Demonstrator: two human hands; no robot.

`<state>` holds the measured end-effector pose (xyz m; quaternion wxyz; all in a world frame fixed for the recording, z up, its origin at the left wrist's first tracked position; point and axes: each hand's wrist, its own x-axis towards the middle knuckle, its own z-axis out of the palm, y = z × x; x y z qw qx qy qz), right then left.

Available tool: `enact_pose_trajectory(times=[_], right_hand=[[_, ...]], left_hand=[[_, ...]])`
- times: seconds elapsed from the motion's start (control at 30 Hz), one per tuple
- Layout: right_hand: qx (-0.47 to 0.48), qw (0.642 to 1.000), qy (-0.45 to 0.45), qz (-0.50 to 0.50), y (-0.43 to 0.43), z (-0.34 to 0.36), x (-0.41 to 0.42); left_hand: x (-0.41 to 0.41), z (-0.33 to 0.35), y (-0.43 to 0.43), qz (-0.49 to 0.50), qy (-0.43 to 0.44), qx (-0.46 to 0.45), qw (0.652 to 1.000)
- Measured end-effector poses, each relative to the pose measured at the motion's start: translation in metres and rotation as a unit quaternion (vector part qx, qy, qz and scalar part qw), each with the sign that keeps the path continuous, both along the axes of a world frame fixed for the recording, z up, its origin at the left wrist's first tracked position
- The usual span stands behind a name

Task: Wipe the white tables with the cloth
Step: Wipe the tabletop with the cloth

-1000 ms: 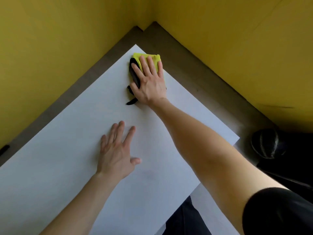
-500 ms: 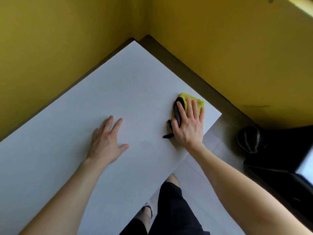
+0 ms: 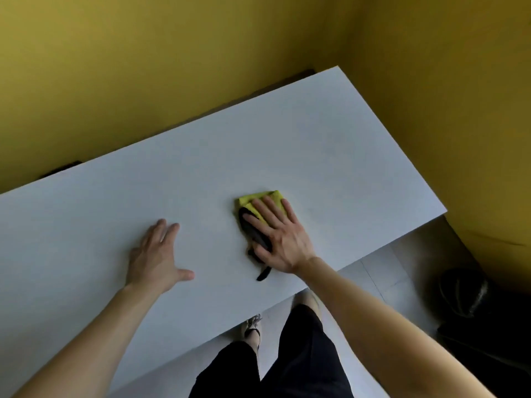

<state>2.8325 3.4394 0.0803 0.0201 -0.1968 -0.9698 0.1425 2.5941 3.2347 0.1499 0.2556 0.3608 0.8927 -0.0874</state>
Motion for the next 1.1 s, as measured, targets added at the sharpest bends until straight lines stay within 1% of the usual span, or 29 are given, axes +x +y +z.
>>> enact_pose_trajectory(times=[0.07,0.17,0.23,0.3,0.33,0.37,0.47,0.5,0.57,0.63,0.67,0.73,0.8,0.87,0.9,0.93,0.97,1.03,1.07,1.1], right_hand=[[0.004,0.997,-0.004,-0.081,0.057,-0.001,0.009],[0.01,0.968,-0.047,-0.245,0.131,-0.002,-0.006],[0.019,0.945,-0.067,-0.319,0.155,-0.003,-0.044],[0.015,0.935,-0.071,-0.348,0.15,0.0,-0.097],[0.011,0.942,-0.07,-0.327,0.137,0.002,-0.125],[0.008,0.956,-0.068,-0.285,0.119,0.005,-0.151],[0.012,0.991,-0.051,-0.12,0.032,0.007,-0.191],[0.01,0.997,-0.048,-0.059,0.002,0.008,-0.186],[0.01,0.997,-0.051,0.056,-0.038,0.008,-0.144],[0.008,0.991,-0.055,0.121,-0.036,0.006,-0.08],[0.004,0.991,-0.05,0.127,-0.023,0.007,-0.046],[-0.003,0.994,-0.066,0.086,0.006,0.014,0.021],[-0.017,0.993,-0.114,0.033,0.029,0.025,0.066],[-0.04,0.986,-0.158,0.014,0.042,0.034,0.076],[-0.067,0.985,-0.158,0.001,0.046,0.04,0.071],[-0.098,0.985,-0.138,-0.027,0.049,0.047,0.063],[-0.116,0.986,-0.098,-0.067,0.053,0.054,0.056],[-0.098,0.98,-0.016,-0.172,0.058,0.064,0.048],[-0.089,0.97,-0.002,-0.226,0.061,0.067,0.048],[-0.092,0.959,-0.016,-0.269,0.062,0.068,0.049]], left_hand=[[0.0,-0.001,0.001,-0.002,0.002,-0.004,1.0],[0.003,-0.002,0.0,0.003,0.001,-0.008,1.0],[0.005,0.0,0.0,0.006,-0.001,-0.002,1.0],[0.006,0.0,0.0,0.007,-0.005,0.01,1.0],[0.006,0.0,0.0,0.007,-0.006,0.012,1.0],[0.005,-0.001,-0.001,0.006,-0.006,0.013,1.0],[0.005,-0.002,-0.002,0.01,-0.007,0.015,1.0],[0.004,-0.002,-0.001,0.012,-0.009,0.015,1.0],[0.004,-0.002,-0.001,0.012,-0.013,0.013,1.0],[0.003,-0.001,-0.002,0.005,-0.019,0.001,1.0],[0.003,0.0,-0.003,0.003,-0.026,-0.006,1.0],[0.004,0.001,0.0,0.013,-0.04,-0.015,0.999],[0.011,0.004,0.01,0.031,-0.044,-0.002,0.999],[0.022,0.009,0.027,0.037,-0.05,0.051,0.997],[0.03,0.011,0.039,0.032,-0.06,0.083,0.994],[0.037,0.013,0.052,0.026,-0.076,0.108,0.991],[0.043,0.014,0.066,0.021,-0.096,0.124,0.987],[0.054,0.016,0.094,0.017,-0.138,0.142,0.98],[0.059,0.014,0.107,0.019,-0.158,0.15,0.976],[0.063,0.013,0.119,0.019,-0.174,0.158,0.972]])
